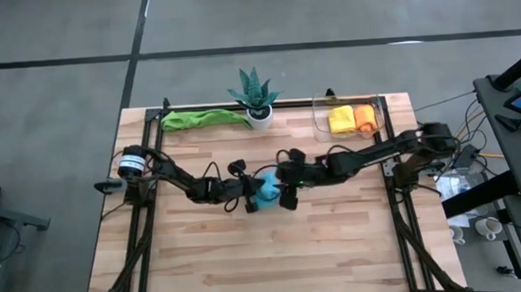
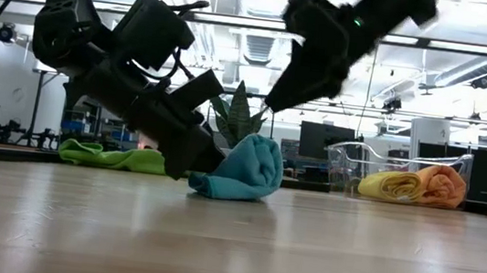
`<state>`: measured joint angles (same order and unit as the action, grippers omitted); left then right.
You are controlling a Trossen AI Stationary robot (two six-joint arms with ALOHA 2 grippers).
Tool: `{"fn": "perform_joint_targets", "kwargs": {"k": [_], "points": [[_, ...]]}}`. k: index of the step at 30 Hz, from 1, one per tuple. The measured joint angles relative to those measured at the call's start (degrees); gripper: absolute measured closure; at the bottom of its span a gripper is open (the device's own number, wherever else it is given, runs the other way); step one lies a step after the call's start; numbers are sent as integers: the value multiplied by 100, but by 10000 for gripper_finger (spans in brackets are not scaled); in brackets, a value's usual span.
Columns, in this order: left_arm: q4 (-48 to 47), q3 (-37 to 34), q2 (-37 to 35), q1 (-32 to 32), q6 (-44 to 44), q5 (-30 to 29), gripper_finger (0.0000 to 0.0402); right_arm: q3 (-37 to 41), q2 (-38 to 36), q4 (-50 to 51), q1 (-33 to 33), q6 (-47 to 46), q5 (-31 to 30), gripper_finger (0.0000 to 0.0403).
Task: Roll microfiber towels into tight, uniform cylinder then place into a basket
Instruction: Roll the blue microfiber cloth
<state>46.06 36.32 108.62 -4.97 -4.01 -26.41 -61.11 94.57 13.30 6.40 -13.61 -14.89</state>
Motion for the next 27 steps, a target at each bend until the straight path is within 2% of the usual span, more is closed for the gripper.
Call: {"fn": "perform_joint_targets", "kwargs": {"k": [6,10,18,27], "points": [[3,14,1,-22,-140,9,402,1593,-294,-2580,-287,-1141,-19,239],[4,31,0,-24,-148,17,402,2030,31,-4030,-405,-1404,-29,239],[9,31,0,-26,-250,20,402,2039,1069,-5090,-234,-1653,-23,255],[39,17,1,-39,-243,59,402,1952,1632,-5594,319,-1767,-30,366]]}}
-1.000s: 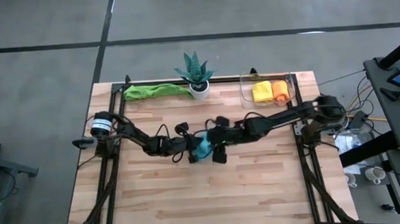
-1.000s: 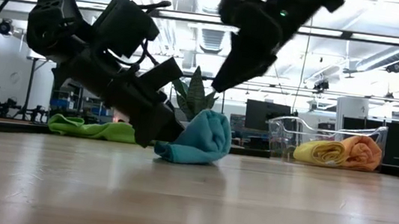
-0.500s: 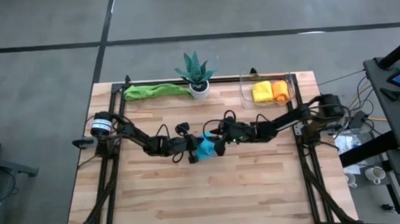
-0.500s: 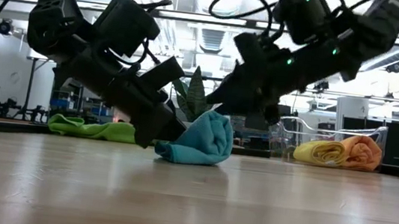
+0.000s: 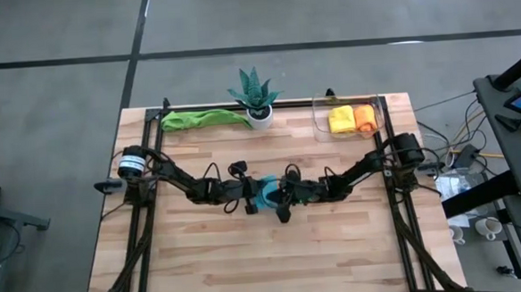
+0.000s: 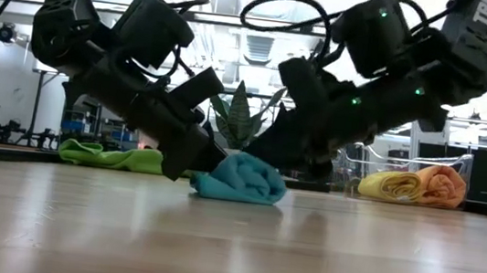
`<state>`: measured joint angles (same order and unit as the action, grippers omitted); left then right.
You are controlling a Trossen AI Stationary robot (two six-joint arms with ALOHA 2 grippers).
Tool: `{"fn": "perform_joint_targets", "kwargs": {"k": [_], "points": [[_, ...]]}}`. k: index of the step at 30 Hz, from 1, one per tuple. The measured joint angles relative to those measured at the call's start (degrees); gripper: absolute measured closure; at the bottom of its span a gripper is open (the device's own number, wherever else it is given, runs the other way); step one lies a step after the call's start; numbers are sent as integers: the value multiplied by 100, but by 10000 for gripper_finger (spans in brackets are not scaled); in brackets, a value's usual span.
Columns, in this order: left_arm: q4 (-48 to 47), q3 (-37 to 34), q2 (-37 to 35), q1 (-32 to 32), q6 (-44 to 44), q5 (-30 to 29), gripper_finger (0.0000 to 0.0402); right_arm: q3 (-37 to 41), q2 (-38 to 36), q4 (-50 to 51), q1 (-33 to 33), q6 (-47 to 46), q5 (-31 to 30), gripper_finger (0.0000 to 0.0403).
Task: Roll microfiber towels into tight, uniform cylinder then place into a basket
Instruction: Roll the blue microfiber cloth
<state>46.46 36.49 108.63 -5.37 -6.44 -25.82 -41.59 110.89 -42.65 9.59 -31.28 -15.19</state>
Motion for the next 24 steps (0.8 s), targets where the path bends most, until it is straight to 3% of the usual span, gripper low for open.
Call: {"fn": "perform_joint_targets", "kwargs": {"k": [3,10,18,24], "points": [[-5,0,-1,4,-32,0,402,-55,171,-9,97,18,-3,390],[-47,-7,-1,4,-462,-98,402,-181,589,-129,127,23,-29,394],[-397,-17,-19,54,-709,-1510,402,-179,586,-101,131,261,3,394],[-612,-41,-200,37,-1056,-1953,402,-188,588,-78,131,283,30,394]]}}
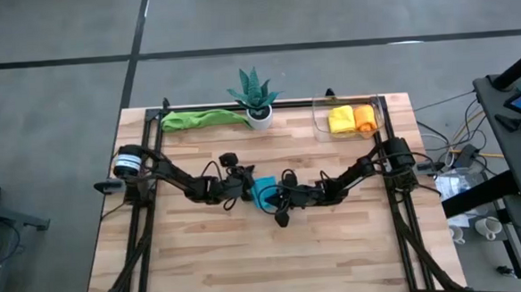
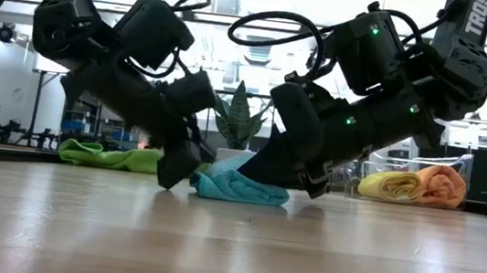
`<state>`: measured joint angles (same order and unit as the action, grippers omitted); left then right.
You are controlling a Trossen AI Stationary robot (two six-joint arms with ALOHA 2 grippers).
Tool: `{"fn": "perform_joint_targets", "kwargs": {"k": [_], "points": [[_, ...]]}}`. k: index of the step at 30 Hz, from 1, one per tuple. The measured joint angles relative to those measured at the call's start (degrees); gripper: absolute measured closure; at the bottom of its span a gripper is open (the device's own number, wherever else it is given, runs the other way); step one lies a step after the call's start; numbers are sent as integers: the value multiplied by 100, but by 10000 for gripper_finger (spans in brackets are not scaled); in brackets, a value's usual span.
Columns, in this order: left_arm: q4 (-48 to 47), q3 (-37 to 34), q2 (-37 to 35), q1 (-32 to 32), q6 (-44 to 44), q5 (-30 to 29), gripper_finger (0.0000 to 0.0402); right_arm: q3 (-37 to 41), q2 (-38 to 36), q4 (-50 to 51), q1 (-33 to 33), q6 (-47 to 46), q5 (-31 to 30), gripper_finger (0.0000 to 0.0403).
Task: Roll microfiber towels into tight, uniform cylinder then place into a basket
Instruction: Roll the blue microfiber cloth
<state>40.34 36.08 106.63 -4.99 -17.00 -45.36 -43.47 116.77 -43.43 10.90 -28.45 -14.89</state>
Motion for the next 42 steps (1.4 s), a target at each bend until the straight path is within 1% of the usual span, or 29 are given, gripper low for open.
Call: {"fn": "perform_joint_targets", "kwargs": {"k": [2,3,4,5,6,9,10,11,13,16,20,24,28,30,33,42], "points": [[-148,-22,-285,-114,-283,-211,402,-4,0,4,0,0,4,394],[-145,-23,-493,-185,-359,-208,402,-2,0,1,0,-2,7,394],[-111,-11,-743,-250,-368,-121,402,0,2,-1,0,2,7,394],[-105,-11,-966,-293,-310,177,402,4,2,-4,0,2,6,394],[-141,-14,-1154,-302,-186,734,402,5,3,-16,0,1,11,394],[-273,-74,-1418,-166,448,2997,402,7,7,-23,0,1,14,394],[-242,-68,-1422,-104,641,3447,402,5,7,-21,0,2,11,394],[-248,-68,-1423,-54,796,3649,402,5,7,-23,0,2,15,394],[-135,-57,-1266,22,949,3703,402,3,7,-19,0,18,16,394],[-35,-16,-779,100,1026,3747,402,1,7,-18,-2,51,22,394],[382,288,-118,174,1066,3755,402,3,11,-23,-2,190,23,394],[881,529,343,199,1067,3717,402,-4,11,-17,-2,208,26,394],[786,707,460,214,1066,3679,402,-4,13,-18,-2,212,28,394],[622,697,546,247,1071,3584,402,-4,13,-17,-2,212,28,394],[680,672,607,310,1080,3556,402,-4,13,-19,-2,198,28,394],[368,498,577,392,1089,2697,402,-8,20,-10,-13,208,-3,394]]}}
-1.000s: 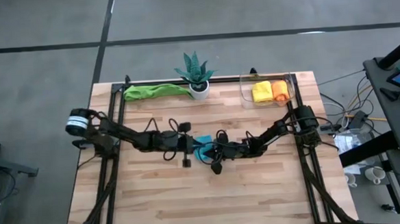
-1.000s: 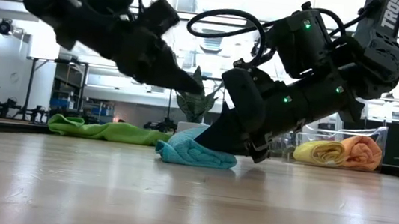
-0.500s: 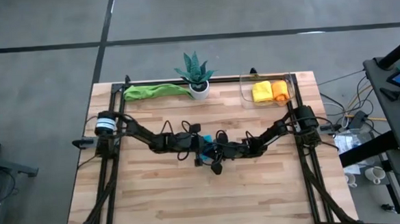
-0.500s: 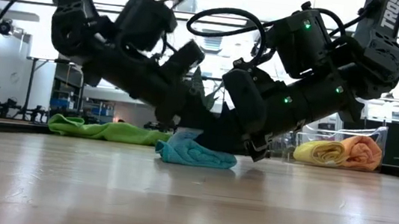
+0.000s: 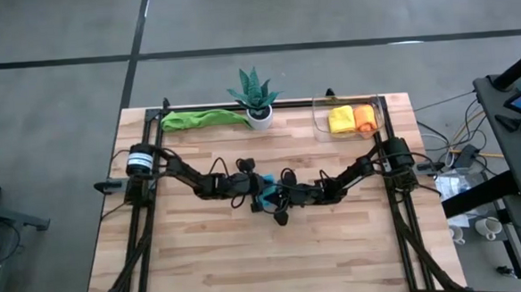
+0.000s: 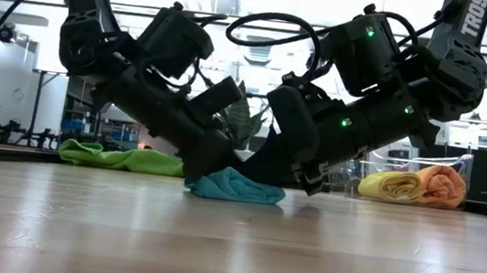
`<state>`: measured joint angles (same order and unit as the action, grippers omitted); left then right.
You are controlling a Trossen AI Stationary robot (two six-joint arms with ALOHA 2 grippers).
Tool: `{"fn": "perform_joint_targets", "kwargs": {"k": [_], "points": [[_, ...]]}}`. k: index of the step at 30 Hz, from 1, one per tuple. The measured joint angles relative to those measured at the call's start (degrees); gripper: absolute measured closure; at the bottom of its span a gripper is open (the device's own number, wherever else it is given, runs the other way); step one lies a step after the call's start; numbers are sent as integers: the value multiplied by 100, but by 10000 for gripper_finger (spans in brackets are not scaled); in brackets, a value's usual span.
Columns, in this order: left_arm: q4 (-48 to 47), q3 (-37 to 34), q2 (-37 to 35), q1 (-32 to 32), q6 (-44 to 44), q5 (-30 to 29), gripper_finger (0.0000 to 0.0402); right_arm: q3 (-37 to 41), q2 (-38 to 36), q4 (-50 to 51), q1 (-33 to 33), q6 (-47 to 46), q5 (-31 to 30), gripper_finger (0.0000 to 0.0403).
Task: Roll microfiber towels into tight, uniform cylinder then place into a basket
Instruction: Roll the blue microfiber cloth, then put the blue microfiber cloth into the transparent bin
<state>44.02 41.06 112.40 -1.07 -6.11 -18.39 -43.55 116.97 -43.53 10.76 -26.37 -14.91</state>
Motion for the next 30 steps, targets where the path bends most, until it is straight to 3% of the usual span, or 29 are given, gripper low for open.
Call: {"fn": "perform_joint_targets", "kwargs": {"k": [9,17,22,26,30], "points": [[-218,-11,-22,45,-168,-660,401,2,-2,22,2,-15,2,394],[-1366,-81,-422,98,-151,-1323,401,6,-4,41,22,-19,70,394],[-2150,-338,-1094,59,-236,-1304,401,4,-9,72,22,-20,63,394],[-1930,-694,-1946,-43,3,-1177,401,0,-9,90,20,-20,51,394],[-1658,-1009,-2514,-134,326,-282,401,-7,-9,89,17,-20,40,394]]}}
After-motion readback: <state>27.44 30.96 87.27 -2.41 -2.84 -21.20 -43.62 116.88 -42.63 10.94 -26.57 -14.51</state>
